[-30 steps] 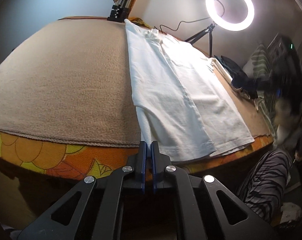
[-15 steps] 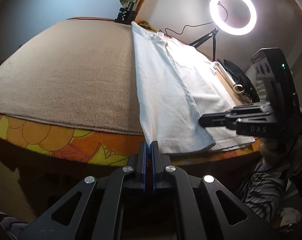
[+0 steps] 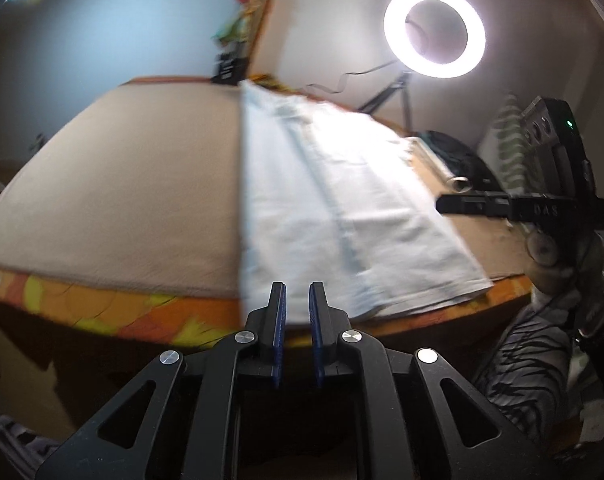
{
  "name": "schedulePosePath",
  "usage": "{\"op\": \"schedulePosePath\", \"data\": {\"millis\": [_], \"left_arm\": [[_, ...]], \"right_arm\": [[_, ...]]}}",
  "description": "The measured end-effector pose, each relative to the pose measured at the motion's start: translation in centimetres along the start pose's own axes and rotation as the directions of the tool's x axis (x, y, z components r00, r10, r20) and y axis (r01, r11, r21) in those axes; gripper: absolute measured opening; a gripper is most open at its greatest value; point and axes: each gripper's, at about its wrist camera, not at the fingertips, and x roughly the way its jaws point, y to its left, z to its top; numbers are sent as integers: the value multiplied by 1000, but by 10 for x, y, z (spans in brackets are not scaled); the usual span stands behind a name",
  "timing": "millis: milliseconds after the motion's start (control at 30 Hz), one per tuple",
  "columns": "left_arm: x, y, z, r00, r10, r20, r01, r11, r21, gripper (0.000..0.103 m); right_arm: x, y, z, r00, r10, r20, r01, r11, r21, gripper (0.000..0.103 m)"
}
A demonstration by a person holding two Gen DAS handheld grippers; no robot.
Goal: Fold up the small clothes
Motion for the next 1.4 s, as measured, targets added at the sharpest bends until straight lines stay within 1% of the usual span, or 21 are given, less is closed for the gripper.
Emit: {"op": "schedulePosePath", "data": {"millis": [33, 133, 233, 300, 433, 467, 500, 533, 567, 600, 633, 667, 767, 833, 967, 1067, 1133, 1167, 1200, 1300, 1400], "left_arm": [[3, -12, 4, 1000, -22, 2, 21, 999, 28, 10], [16, -45, 14, 997, -79, 0, 79, 992, 97, 10], [30, -78, 20, 991, -130, -21, 132, 979, 158, 10], [43, -103, 21, 986, -161, -43, 167, 964, 206, 10], [75, -151, 14, 968, -217, -123, 244, 929, 277, 11], [82, -163, 11, 963, -227, -143, 261, 921, 289, 12], [89, -174, 8, 958, -236, -161, 275, 914, 299, 16], [96, -185, 6, 954, -244, -176, 289, 906, 310, 24], [100, -194, 4, 951, -247, -185, 296, 898, 325, 29], [104, -204, 1, 951, -242, -190, 296, 890, 347, 41], [110, -213, -1, 954, -230, -192, 287, 883, 371, 49], [116, -224, -4, 957, -215, -193, 277, 873, 401, 51], [132, -243, -7, 965, -165, -204, 242, 856, 457, 51], [140, -250, -8, 970, -131, -204, 216, 848, 483, 51], [156, -258, -13, 972, -80, -221, 187, 834, 519, 51], [160, -256, -15, 971, -63, -229, 178, 831, 527, 50], [161, -256, -16, 976, -55, -212, 164, 826, 539, 39], [162, -255, -15, 977, -54, -204, 159, 824, 544, 35], [164, -254, -13, 977, -64, -204, 166, 826, 539, 30], [166, -241, -4, 967, -134, -218, 225, 852, 473, 10], [167, -228, 4, 955, -187, -230, 265, 886, 380, 8]], "right_arm": [[-9, -3, 1, 1000, -3, 25, 3, 1000, 1, 51], [-37, -18, 6, 994, -32, 107, 31, 999, 7, 60], [-68, -49, 7, 983, -72, 168, 65, 997, 46, 63], [-88, -74, 6, 976, -82, 202, 69, 995, 71, 66], [-117, -120, 9, 965, -150, 216, 126, 985, 120, 68], [-121, -131, 11, 964, -157, 214, 130, 982, 136, 68], [-125, -143, 13, 964, -162, 212, 131, 979, 153, 68], [-129, -158, 17, 963, -166, 214, 130, 976, 174, 68], [-131, -167, 19, 963, -167, 214, 127, 974, 187, 68], [-132, -180, 24, 962, -169, 214, 125, 970, 207, 68], [-132, -191, 26, 962, -172, 214, 123, 967, 221, 68], [-131, -201, 29, 962, -172, 211, 121, 965, 232, 68], [-123, -222, 42, 966, -169, 194, 118, 962, 248, 68], [-111, -236, 54, 972, -154, 178, 107, 963, 248, 68], [-84, -260, 79, 979, -129, 160, 83, 961, 265, 67], [-57, -280, 99, 984, -121, 132, 78, 953, 291, 66], [-37, -291, 112, 987, -125, 102, 87, 947, 310, 64], [-27, -297, 118, 987, -132, 91, 98, 944, 316, 64], [-17, -302, 125, 986, -146, 82, 113, 941, 318, 64], [9, -321, 142, 981, -186, 50, 157, 924, 350, 64], [33, -337, 154, 973, -232, 17, 209, 905, 370, 64]]}}
